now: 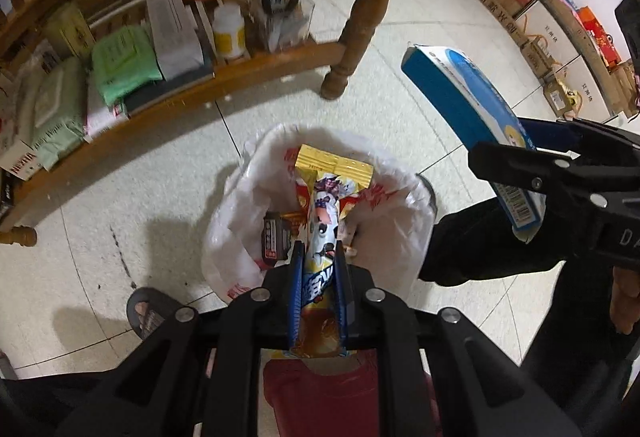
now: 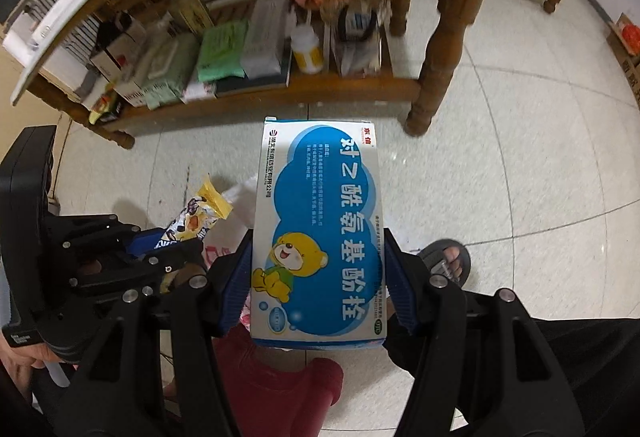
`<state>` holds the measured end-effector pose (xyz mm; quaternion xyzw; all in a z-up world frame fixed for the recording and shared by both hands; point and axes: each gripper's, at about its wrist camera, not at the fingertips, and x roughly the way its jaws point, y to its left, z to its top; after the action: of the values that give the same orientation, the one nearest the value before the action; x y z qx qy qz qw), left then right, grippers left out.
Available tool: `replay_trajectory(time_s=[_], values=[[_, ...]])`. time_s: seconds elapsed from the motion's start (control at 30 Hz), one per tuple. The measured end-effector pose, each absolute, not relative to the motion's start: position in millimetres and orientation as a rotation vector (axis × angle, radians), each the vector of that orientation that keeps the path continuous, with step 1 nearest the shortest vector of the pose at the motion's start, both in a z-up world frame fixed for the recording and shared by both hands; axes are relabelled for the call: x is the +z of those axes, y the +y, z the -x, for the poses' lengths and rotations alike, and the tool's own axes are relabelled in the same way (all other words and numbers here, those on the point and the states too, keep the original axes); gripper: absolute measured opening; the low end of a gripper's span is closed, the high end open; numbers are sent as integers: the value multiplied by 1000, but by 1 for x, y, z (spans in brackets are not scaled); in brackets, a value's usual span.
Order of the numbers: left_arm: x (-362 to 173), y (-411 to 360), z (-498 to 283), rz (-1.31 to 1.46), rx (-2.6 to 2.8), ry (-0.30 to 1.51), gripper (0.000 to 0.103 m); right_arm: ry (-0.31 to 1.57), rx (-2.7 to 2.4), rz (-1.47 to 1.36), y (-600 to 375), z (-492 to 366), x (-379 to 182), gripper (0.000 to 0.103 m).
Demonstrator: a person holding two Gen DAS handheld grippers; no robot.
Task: Collect trash
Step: 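Lift the wrapper and box off the table and lower them over the white bag, then open both tools to drop the wrapper and box into the bag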
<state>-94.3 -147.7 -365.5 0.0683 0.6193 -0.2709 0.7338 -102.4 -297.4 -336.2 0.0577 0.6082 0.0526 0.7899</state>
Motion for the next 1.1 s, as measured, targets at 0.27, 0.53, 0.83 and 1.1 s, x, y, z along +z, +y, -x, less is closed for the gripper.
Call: replay_trajectory(time_s=[0.27, 0.53, 0.83, 1.1], values=[[-408, -155, 91, -131, -626, 1427, 14, 1414, 107, -152, -287, 85, -389, 59], [-447, -147, 85, -73, -610, 1532, 14, 1528, 96, -165, -288, 81, -437, 59], [-464, -145, 82, -110, -554, 1562, 73, 1583, 72, -174, -287, 75, -463, 79], [-461, -149, 81, -139, -540, 1533, 92, 1578, 12, -224, -301, 72, -465, 96]])
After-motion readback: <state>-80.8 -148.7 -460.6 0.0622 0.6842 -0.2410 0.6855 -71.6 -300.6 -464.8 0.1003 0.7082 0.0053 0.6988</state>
